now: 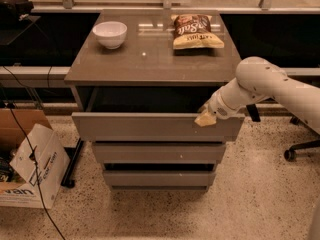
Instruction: Open top drawer
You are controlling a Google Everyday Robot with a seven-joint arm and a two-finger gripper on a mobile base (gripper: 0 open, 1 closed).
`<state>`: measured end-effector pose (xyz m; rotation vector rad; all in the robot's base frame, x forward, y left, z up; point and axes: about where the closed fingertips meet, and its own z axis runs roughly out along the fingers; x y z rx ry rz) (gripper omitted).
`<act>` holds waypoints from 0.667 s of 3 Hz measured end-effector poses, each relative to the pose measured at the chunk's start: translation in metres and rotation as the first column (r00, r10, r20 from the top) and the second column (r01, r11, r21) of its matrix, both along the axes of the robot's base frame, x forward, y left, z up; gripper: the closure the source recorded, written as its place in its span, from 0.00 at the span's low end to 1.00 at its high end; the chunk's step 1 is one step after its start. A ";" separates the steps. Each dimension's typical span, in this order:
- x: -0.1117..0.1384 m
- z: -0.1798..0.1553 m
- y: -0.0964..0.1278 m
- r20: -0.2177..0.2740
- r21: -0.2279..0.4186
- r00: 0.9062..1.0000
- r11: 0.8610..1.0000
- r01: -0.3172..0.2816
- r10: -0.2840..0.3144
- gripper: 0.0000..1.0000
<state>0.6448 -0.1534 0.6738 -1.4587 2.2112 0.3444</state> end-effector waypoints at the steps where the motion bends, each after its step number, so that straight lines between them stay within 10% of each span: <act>1: 0.000 0.004 0.000 0.000 0.000 1.000 1.000 0.000 0.000 0.96; 2: 0.000 0.005 0.000 0.000 0.000 1.000 1.000 0.000 0.000 0.00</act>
Offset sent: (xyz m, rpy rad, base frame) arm 0.0000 0.0000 0.0033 0.0000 0.0000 0.0000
